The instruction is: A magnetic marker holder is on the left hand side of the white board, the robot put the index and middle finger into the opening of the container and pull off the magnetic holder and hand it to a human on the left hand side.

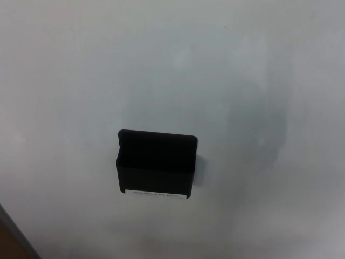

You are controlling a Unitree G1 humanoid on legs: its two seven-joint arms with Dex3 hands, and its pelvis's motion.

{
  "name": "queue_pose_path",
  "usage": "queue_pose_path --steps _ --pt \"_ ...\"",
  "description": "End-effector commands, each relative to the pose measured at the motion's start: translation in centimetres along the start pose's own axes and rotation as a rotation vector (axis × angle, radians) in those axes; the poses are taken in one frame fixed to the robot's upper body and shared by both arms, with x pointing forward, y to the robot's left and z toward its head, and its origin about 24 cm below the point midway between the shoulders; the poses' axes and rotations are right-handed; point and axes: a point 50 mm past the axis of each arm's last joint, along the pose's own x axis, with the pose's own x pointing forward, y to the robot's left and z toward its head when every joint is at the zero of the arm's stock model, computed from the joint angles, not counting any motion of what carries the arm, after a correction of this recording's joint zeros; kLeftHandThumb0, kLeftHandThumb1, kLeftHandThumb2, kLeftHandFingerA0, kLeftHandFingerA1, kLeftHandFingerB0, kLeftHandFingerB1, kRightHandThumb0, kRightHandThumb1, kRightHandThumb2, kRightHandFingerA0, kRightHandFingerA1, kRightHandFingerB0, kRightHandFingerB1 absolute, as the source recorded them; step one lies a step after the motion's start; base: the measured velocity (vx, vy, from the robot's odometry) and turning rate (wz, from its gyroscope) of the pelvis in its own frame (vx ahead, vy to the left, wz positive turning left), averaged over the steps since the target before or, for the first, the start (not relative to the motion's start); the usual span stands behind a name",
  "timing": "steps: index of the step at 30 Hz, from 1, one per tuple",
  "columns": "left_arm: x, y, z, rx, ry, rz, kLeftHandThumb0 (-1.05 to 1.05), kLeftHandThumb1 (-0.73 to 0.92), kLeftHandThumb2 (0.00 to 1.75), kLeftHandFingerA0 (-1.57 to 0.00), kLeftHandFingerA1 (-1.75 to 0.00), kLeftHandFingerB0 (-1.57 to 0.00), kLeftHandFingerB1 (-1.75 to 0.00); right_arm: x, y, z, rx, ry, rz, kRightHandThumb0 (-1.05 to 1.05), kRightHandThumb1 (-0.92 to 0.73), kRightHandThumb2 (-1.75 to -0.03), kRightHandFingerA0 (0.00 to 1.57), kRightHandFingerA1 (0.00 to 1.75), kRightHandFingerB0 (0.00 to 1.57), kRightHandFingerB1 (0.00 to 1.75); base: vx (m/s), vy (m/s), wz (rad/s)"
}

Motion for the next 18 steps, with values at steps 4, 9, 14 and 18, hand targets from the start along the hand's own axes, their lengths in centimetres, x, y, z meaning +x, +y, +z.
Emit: queue_pose_path --steps 4,9,14,18 --pt "-4.6 -1.4 7.2 0.216 -0.611 -0.259 -0.46 0.57 0.57 -0.48 -0.38 -0.37 -0.33 -0.6 -0.6 3.0 0.202 -0.371 -0.074 -0.54 -0.75 -0.63 0.58 0.55 0.39 0.34 0.00 0.000 0.00" --pt "-8.6 -3.8 11.2 0.513 -0.865 -0.305 -0.52 0.55 0.58 -0.48 -0.38 -0.40 -0.34 -0.5 -0.6 3.1 0.181 -0.378 -0.069 -0.54 -0.75 -0.63 0.58 0.54 0.39 0.34 0.00 0.000 0.00" --pt "-14.8 -7.3 18.0 0.757 -1.200 -0.406 -0.54 0.48 0.56 -0.50 -0.38 -0.42 -0.34 -0.2 -0.3 3.7 0.173 -0.396 -0.067 -0.55 -0.74 -0.63 0.58 0.54 0.38 0.34 0.00 0.000 0.00" --pt "-16.4 -8.2 19.7 0.839 -1.272 -0.401 -0.56 0.49 0.56 -0.60 -0.39 -0.52 -0.36 -0.1 -0.3 3.8 0.176 -0.401 -0.076 -0.57 -0.75 -0.63 0.51 0.49 0.40 0.34 0.00 0.000 0.00"
